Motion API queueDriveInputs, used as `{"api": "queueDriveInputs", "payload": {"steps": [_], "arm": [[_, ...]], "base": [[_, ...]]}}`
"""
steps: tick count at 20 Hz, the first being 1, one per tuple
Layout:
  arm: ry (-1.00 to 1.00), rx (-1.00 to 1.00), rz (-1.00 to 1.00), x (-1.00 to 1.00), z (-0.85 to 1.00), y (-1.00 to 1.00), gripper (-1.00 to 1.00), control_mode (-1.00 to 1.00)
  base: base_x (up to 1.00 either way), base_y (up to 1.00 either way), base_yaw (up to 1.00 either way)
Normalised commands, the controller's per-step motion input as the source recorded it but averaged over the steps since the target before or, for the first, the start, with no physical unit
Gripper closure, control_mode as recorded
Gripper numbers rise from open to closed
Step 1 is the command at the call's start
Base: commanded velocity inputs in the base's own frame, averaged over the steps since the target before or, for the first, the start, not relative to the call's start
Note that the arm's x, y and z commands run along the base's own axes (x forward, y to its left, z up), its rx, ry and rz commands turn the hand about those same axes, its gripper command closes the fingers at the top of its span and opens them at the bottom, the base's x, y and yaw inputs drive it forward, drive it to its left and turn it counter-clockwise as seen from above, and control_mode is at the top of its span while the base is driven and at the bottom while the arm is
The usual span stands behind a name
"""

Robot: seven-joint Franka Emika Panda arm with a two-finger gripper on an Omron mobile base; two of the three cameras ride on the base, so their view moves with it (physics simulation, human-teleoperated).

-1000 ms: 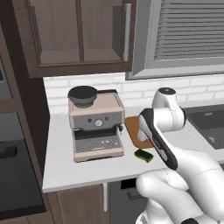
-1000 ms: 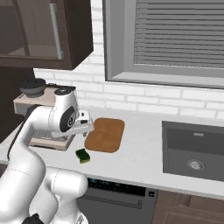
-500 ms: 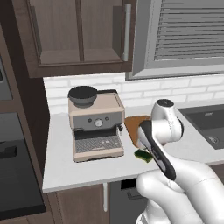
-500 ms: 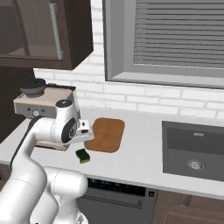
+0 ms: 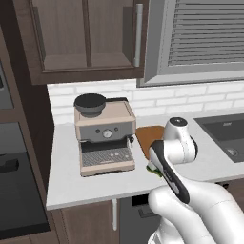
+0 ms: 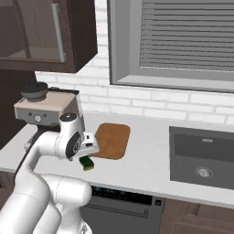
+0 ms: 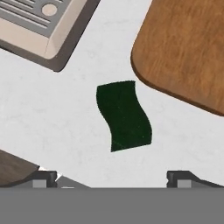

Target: Pick up the sponge from the counter and clean the cutting board by briefly scrubbing or pressing down on the cutting board. Once finished, release the sponge.

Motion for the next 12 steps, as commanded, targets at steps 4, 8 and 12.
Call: {"api": "queueDriveInputs", "payload": {"steps": [4, 8, 12], "arm": [[0.03, 0.01, 0.0, 0.09, -0.25, 0.0, -1.0, -1.0], [0.02, 0.0, 0.0, 0.11, -0.28, 0.0, -1.0, -1.0], [0.0, 0.0, 0.0, 0.05, -0.23, 0.0, -1.0, -1.0]], "base": [[0.0, 0.0, 0.0], [0.0, 0.0, 0.0], [0.0, 0.0, 0.0]]}}
